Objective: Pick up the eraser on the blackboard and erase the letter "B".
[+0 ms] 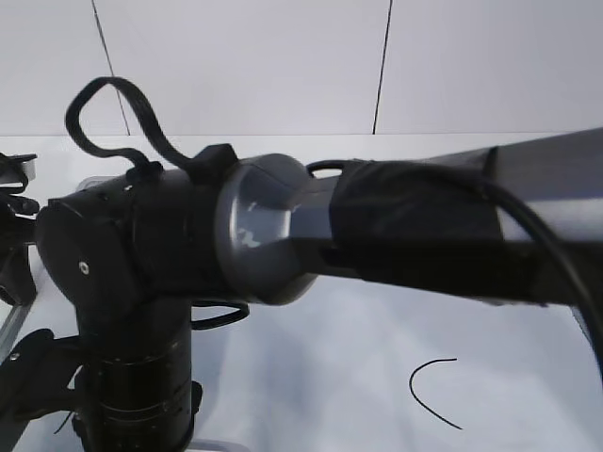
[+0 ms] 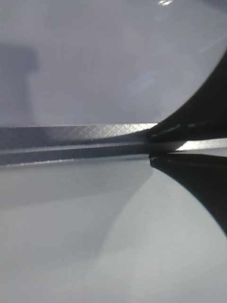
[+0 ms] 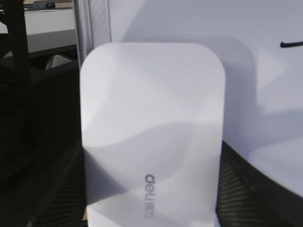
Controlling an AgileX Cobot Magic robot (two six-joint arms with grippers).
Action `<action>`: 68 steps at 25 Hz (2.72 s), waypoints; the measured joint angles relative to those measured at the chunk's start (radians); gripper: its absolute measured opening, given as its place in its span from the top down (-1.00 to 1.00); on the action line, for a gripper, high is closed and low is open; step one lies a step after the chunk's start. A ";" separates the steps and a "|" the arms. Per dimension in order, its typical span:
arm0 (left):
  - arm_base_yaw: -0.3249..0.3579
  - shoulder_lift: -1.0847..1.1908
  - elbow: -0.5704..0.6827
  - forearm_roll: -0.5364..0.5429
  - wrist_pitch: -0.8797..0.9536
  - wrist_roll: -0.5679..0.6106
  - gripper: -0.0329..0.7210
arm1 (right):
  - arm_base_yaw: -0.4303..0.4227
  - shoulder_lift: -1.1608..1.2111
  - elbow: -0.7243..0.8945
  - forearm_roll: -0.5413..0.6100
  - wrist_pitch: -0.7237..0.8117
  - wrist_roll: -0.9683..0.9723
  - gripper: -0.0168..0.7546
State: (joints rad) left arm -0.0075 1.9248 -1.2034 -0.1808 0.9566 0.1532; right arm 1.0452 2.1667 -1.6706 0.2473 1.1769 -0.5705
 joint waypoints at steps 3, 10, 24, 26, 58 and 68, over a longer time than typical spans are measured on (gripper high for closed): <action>0.000 0.000 0.000 0.000 0.000 0.000 0.79 | -0.002 -0.001 0.000 -0.020 0.000 0.002 -0.35; 0.000 0.000 0.000 0.000 0.000 0.000 0.79 | -0.079 -0.002 0.000 -0.028 0.016 0.005 -0.35; 0.000 0.000 0.000 0.000 -0.005 0.000 0.79 | -0.244 0.067 -0.124 -0.129 -0.056 0.086 -0.35; 0.000 0.000 0.000 0.000 -0.005 0.000 0.79 | -0.269 0.099 -0.185 -0.146 -0.054 0.123 -0.35; 0.000 0.000 0.000 -0.002 -0.006 0.000 0.79 | -0.474 -0.065 -0.280 -0.184 0.056 0.326 -0.35; 0.000 0.000 0.000 -0.002 -0.006 0.000 0.79 | -0.719 -0.392 0.069 -0.184 0.063 0.392 -0.35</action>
State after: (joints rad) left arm -0.0075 1.9248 -1.2034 -0.1826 0.9506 0.1532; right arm 0.3264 1.7749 -1.6018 0.0631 1.2401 -0.1786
